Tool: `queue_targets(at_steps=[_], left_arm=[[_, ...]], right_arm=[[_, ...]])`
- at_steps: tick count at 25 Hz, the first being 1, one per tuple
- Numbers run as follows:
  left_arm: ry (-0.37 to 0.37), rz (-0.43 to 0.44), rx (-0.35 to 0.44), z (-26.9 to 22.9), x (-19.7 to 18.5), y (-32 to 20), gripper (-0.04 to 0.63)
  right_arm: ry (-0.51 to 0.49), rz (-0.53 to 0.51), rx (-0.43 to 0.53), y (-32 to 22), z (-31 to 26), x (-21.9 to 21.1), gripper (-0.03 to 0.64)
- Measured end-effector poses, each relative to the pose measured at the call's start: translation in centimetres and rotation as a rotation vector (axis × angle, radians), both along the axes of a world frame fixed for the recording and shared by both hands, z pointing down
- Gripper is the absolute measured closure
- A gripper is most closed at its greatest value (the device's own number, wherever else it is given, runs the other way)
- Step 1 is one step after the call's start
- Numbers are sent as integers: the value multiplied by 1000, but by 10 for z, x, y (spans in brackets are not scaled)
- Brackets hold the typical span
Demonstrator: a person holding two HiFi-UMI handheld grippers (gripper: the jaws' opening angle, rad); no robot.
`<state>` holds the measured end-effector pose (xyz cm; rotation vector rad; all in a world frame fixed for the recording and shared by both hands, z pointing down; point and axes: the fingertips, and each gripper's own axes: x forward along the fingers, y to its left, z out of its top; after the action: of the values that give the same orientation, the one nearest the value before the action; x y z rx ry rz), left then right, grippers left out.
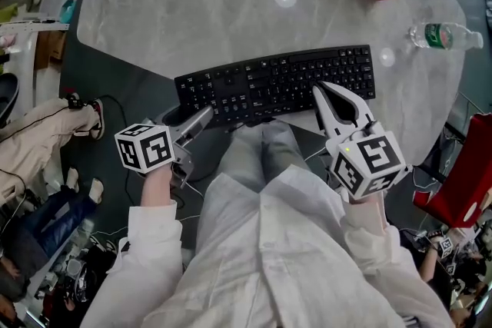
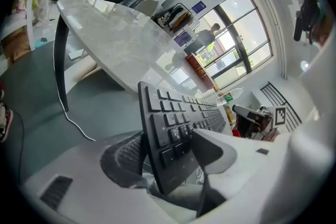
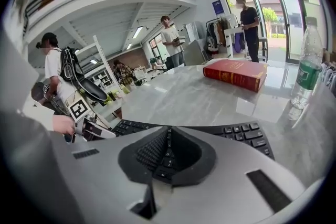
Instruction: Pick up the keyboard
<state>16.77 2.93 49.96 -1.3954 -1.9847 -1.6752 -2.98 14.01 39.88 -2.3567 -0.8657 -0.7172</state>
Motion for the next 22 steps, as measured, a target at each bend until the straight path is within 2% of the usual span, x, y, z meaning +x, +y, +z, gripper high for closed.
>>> queue_targets(at_steps=[14, 22], left_arm=[[5, 4, 17, 0, 2, -1, 327], [-1, -3, 19, 0, 1, -1, 327]], right_arm=[[-79, 80, 15, 20, 21, -49, 580], [-121, 130, -7, 35, 23, -74, 564]])
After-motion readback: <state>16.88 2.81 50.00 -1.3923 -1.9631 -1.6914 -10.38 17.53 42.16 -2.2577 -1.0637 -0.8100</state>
